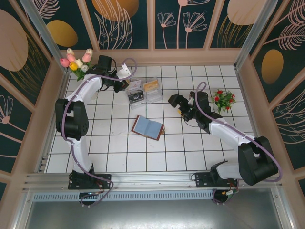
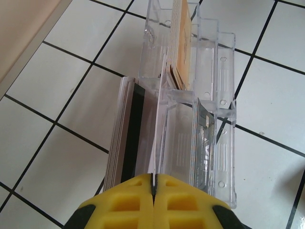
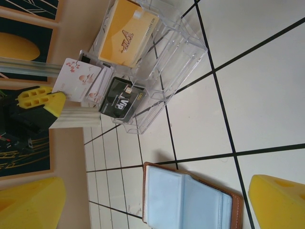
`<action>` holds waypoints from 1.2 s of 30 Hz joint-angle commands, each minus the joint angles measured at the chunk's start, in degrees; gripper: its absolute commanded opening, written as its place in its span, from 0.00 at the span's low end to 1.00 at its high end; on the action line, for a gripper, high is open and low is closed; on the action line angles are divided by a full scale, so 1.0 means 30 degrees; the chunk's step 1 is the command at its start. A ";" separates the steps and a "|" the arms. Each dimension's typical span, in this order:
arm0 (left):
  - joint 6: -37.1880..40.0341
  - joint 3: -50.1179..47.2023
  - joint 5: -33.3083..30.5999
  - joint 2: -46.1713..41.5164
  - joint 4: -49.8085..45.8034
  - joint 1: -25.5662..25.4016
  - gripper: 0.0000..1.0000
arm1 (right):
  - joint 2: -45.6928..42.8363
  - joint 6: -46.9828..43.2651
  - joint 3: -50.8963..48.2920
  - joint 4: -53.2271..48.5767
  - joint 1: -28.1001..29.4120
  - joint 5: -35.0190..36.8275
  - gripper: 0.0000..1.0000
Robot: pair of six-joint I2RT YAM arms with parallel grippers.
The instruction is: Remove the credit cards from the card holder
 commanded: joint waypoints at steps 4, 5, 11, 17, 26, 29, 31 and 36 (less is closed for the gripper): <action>0.0747 0.0335 0.0905 -0.0326 -0.0107 0.0179 0.00 | -0.0090 0.0210 0.0505 0.0129 0.0212 -0.0053 0.99; 0.0832 0.0387 0.1007 -0.0383 -0.0231 0.0184 0.00 | -0.0090 0.0209 0.0491 0.0129 0.0188 -0.0053 0.99; 0.1506 0.0803 0.2278 -0.0632 -0.1919 0.0242 0.00 | -0.0039 0.0166 0.0535 0.0166 0.0221 -0.0097 0.99; 0.0867 -0.0225 0.0809 -0.1003 -0.0085 0.0242 0.00 | 0.0085 0.0162 0.0575 0.0275 0.0290 -0.0143 0.99; 0.0365 -0.0631 0.0129 -0.0978 0.1653 0.0240 0.00 | 0.0111 0.0159 0.0536 0.0286 0.0419 -0.0023 0.99; 0.0511 -0.0557 0.0112 -0.0772 0.1502 0.0242 0.00 | 0.0188 0.0218 0.0585 0.0275 0.0470 -0.0045 0.99; 0.0876 -0.0564 0.0400 -0.0638 0.1163 0.0244 0.00 | 0.0232 0.0225 0.0595 0.0275 0.0477 -0.0053 0.99; 0.1557 -0.0558 0.0893 -0.0186 0.0614 0.0242 0.00 | 0.0205 0.0341 0.0651 0.0279 0.0535 -0.0082 0.99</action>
